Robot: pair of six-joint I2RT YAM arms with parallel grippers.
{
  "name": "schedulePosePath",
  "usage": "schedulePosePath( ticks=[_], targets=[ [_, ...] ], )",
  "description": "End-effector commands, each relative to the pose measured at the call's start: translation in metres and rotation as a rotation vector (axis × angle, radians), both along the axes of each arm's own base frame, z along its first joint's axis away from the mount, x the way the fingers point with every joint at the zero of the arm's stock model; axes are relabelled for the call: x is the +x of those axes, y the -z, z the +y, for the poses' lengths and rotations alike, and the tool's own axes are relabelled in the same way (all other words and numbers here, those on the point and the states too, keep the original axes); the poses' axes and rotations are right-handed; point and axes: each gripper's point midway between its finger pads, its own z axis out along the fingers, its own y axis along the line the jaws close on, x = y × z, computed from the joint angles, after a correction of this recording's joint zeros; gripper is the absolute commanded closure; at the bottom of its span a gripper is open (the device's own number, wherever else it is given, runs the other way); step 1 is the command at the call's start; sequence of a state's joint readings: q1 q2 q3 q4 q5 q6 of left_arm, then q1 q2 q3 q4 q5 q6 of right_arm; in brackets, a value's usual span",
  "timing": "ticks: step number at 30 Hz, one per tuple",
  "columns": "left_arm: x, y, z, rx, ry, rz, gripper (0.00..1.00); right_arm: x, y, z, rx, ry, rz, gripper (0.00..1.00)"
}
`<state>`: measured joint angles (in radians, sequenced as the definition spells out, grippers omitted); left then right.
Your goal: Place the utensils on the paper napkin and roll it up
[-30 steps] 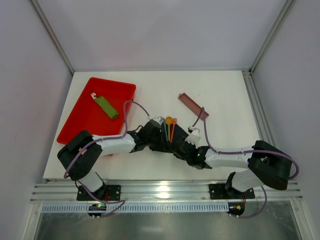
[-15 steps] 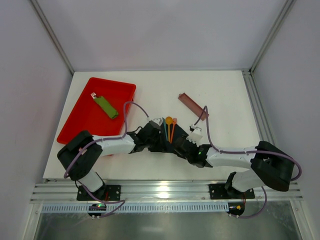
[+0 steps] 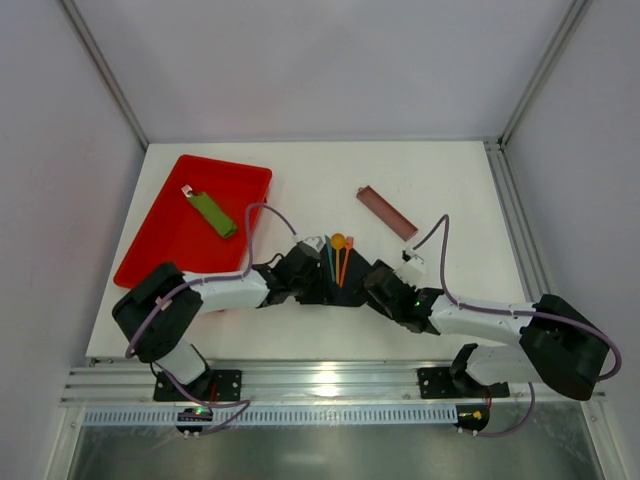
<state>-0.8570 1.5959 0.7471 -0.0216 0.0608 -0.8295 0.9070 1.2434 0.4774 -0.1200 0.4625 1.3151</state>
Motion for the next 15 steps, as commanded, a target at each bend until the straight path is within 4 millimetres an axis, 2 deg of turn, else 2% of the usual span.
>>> schedulePosePath(
  ticks=[1, 9, 15],
  targets=[
    [0.006, -0.013, 0.004, -0.005, -0.014, -0.046, 0.71, 0.004, 0.006, 0.000, 0.052, 0.033, -0.018, 0.23],
    [0.006, -0.013, 0.006, 0.001, -0.024, -0.045, 0.71, 0.012, 0.025, 0.002, 0.020, 0.015, -0.024, 0.20],
    [0.005, -0.004, 0.008, 0.027, -0.028, -0.032, 0.71, 0.027, 0.015, 0.017, 0.053, -0.044, -0.115, 0.20]
  ],
)
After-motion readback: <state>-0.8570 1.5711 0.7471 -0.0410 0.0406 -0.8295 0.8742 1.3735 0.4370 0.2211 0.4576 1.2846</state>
